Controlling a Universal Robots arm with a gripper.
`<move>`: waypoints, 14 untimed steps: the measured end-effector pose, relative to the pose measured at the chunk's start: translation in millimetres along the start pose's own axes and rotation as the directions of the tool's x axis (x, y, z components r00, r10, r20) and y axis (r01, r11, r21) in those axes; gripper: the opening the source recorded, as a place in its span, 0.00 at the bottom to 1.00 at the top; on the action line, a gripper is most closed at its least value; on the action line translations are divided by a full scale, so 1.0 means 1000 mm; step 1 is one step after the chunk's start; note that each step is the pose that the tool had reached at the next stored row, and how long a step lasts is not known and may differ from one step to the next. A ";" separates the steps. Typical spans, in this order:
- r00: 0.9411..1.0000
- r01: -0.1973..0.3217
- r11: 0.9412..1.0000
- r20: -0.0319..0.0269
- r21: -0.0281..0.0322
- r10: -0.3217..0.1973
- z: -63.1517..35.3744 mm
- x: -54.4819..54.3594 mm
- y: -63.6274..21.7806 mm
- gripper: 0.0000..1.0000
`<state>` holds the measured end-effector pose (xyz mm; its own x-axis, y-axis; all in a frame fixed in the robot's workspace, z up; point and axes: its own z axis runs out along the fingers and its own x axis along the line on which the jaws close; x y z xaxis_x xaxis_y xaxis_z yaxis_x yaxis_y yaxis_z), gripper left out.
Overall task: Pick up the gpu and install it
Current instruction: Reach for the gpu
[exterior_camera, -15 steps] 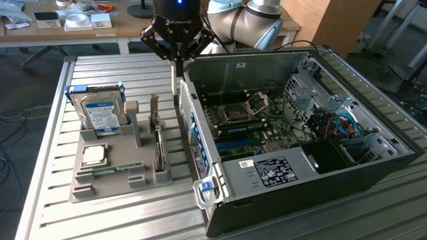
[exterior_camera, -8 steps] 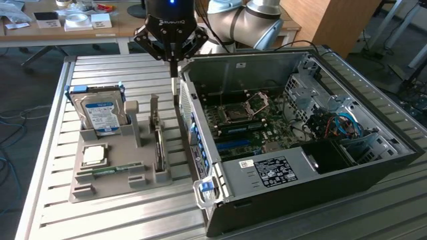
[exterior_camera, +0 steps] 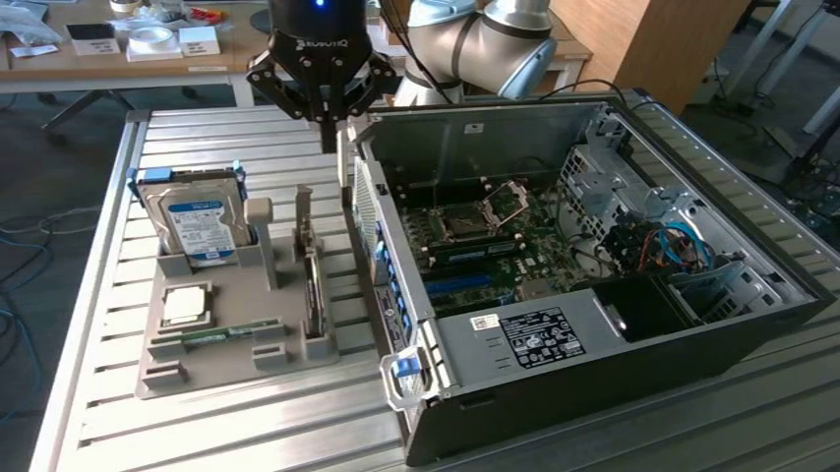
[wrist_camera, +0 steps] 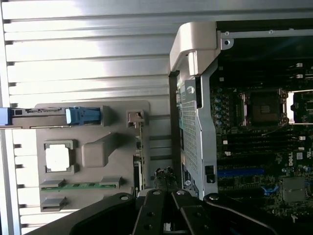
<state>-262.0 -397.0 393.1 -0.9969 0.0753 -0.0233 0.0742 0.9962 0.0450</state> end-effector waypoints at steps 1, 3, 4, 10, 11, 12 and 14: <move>1.000 0.000 1.000 0.000 0.000 0.000 0.0000 0.001 -0.0001 0.11; 1.000 0.000 1.000 0.000 0.000 0.000 0.0000 0.002 -0.0002 0.11; 1.000 0.000 1.000 0.000 0.000 0.000 0.0000 0.002 -0.0002 0.11; 1.000 0.000 1.000 0.000 0.000 0.000 -0.0001 0.003 -0.0002 0.11; 1.000 0.000 1.000 0.000 0.000 0.000 -0.0001 0.003 -0.0002 0.11; 1.000 0.000 1.000 0.000 0.000 0.000 -0.0001 0.003 -0.0002 0.11; 1.000 0.000 1.000 0.000 0.000 0.000 -0.0001 0.004 -0.0002 0.11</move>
<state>-265.7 -397.0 393.1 -0.9969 0.0755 -0.0233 0.0744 0.9962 0.0450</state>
